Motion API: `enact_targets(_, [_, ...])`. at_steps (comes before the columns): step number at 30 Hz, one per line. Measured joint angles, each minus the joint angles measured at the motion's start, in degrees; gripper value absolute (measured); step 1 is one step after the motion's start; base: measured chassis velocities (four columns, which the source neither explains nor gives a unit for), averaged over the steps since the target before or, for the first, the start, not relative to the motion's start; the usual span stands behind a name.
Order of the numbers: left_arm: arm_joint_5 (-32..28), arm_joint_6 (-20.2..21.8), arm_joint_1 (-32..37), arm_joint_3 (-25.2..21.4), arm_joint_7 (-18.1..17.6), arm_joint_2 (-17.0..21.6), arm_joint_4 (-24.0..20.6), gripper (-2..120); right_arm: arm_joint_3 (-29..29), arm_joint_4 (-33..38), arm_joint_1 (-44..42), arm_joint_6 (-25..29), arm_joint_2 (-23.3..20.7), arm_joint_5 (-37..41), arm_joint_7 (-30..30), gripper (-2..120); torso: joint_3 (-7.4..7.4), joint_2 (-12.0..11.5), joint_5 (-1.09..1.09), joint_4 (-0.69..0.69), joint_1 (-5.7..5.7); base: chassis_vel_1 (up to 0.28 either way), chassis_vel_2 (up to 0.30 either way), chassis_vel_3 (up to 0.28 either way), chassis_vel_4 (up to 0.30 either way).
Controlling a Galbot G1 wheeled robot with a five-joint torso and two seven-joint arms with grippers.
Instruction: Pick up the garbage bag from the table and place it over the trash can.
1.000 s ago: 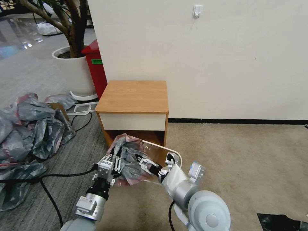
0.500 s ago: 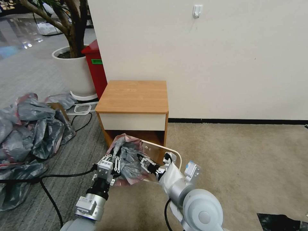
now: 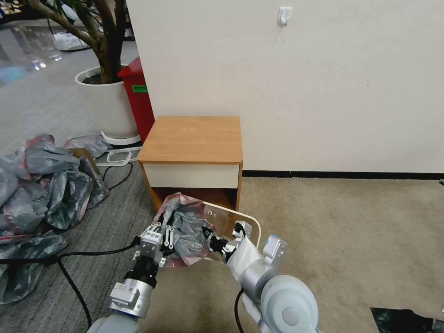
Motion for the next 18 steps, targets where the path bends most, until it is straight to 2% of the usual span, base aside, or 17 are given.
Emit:
enact_targets(4, [-2.2,1.3,0.2,0.0,-1.0,-0.2,0.0,8,-0.1,0.7,-0.4,0.1,0.1,-1.3,-0.3,0,0.00,0.0,0.00,0.00,0.00,0.000,0.000,0.000,0.000])
enact_targets(7, [-6.1,4.3,0.2,0.4,-4.0,-0.5,0.3,8,0.4,2.1,-1.4,0.3,-0.5,-4.2,-1.7,0,0.00,0.0,0.00,0.00,0.00,0.000,0.000,0.000,0.000])
enact_targets(12, [-8.7,6.7,0.0,1.2,-6.9,-0.8,0.9,8,1.3,3.8,-2.3,0.3,-1.3,-5.6,-2.9,0,0.00,0.0,0.00,0.00,0.00,0.000,0.000,0.000,0.000])
enact_targets(18, [-11.4,9.0,0.0,1.8,-8.6,-0.8,0.9,8,2.8,5.2,-2.4,0.3,-1.9,-7.4,-5.1,0,0.00,0.0,0.00,0.00,0.00,0.000,0.000,0.000,0.000])
